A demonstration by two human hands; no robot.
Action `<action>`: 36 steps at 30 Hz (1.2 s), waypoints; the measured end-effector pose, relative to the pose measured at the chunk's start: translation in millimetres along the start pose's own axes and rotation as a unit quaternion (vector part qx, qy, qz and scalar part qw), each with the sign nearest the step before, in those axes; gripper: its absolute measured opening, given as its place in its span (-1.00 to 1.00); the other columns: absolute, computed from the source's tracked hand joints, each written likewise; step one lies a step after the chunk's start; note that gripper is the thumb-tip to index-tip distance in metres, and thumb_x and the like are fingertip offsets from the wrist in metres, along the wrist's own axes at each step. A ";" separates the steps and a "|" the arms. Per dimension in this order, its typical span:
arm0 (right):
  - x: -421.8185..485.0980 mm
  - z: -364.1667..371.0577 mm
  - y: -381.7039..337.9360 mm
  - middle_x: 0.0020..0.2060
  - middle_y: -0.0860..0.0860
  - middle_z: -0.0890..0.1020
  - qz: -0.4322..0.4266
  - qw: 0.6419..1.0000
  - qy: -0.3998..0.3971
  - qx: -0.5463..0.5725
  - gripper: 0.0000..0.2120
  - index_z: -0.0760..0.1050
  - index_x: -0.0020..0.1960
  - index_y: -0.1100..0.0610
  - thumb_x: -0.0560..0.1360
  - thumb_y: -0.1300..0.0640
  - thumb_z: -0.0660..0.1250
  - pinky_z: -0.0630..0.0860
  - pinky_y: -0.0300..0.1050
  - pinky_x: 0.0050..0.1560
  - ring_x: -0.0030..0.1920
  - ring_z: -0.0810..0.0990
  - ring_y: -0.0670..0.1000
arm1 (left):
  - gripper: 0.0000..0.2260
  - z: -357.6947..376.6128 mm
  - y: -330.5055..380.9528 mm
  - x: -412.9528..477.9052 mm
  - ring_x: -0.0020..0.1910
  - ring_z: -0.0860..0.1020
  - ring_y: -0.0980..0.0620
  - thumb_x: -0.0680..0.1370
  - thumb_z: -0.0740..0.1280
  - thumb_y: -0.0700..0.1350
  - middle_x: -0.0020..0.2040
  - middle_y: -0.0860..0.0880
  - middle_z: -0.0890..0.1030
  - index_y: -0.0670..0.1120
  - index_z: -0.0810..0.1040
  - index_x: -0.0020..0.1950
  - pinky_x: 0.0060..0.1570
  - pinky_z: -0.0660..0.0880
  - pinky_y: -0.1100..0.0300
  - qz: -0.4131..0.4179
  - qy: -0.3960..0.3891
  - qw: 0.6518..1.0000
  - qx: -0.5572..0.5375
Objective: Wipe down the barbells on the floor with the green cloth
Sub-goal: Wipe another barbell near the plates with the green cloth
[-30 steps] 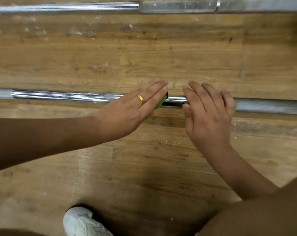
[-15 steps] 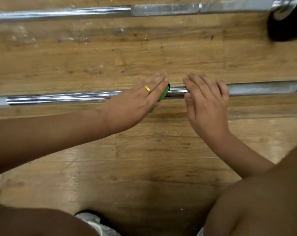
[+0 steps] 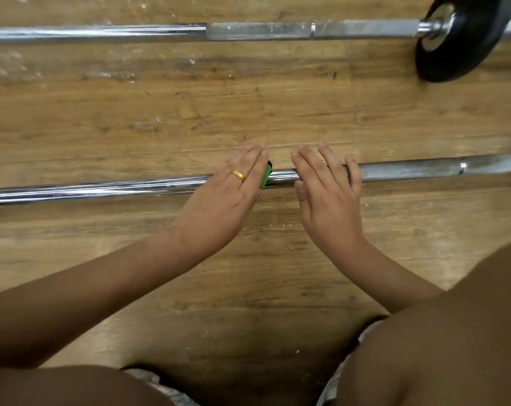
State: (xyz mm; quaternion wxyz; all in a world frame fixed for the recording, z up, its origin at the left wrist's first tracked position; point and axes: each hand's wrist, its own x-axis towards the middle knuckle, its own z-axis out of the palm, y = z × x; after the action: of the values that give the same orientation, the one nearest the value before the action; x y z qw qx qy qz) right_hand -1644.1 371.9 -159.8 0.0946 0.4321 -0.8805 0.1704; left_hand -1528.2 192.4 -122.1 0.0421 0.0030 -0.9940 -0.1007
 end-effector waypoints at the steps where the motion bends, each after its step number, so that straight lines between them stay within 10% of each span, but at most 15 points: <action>1: -2.1 -0.4 -1.7 0.49 -0.06 0.41 0.003 1.000 -0.004 0.000 -0.61 0.39 0.50 0.07 0.71 0.06 0.07 0.11 0.17 0.52 0.54 0.26 0.03 | -0.54 0.1 -0.3 -1.4 0.55 0.25 -0.23 0.68 0.04 -0.15 0.54 -0.33 0.28 -0.36 0.21 0.54 0.53 0.24 -0.07 0.005 0.001 1.000 0.002; 12: 1.2 -29.9 -4.2 0.38 0.06 0.54 -0.062 0.998 -0.014 -0.022 -0.66 0.51 0.40 0.18 0.64 0.19 0.21 0.26 0.07 0.38 0.39 0.50 0.13 | -0.58 -10.6 -0.4 -2.5 0.51 0.33 -0.27 0.69 0.12 -0.19 0.49 -0.36 0.36 -0.39 0.29 0.50 0.51 0.26 -0.07 0.050 -0.022 0.998 -0.018; 17: 11.2 -22.1 -3.4 0.14 0.32 0.63 -0.066 0.998 0.017 -0.011 -0.51 0.60 0.16 0.41 0.25 0.47 0.58 -0.09 -0.22 0.48 0.10 0.61 0.45 | -0.57 -1.8 -6.8 -8.5 0.52 0.30 -0.25 0.71 0.11 -0.15 0.51 -0.34 0.33 -0.35 0.27 0.53 0.52 0.22 -0.05 0.069 -0.001 0.998 -0.015; 23: -9.4 -15.2 0.9 0.42 0.01 0.50 -0.067 0.997 0.013 -0.023 -0.62 0.47 0.44 0.13 0.63 0.20 0.24 0.27 0.11 0.39 0.45 0.44 0.07 | -0.53 8.8 -2.4 -11.8 0.56 0.24 -0.27 0.69 0.23 -0.20 0.54 -0.34 0.28 -0.35 0.20 0.55 0.51 0.25 -0.14 0.057 0.012 0.998 -0.019; 36: -10.8 -7.4 7.8 0.48 -0.02 0.43 -0.063 0.998 -0.006 -0.012 -0.61 0.37 0.52 0.10 0.71 0.10 0.09 0.23 0.11 0.45 0.51 0.34 0.02 | -0.50 5.7 7.9 -17.6 0.60 0.10 -0.27 0.69 0.11 -0.27 0.60 -0.34 0.13 -0.35 0.06 0.60 0.53 0.19 -0.16 0.055 0.005 0.997 0.058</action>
State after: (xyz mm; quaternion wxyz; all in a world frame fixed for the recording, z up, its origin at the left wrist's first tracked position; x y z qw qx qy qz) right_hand -1643.6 387.0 -158.1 0.1053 0.4864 -0.8541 0.1510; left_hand -1511.2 201.6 -127.5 0.0528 -0.0490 -0.9966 -0.0405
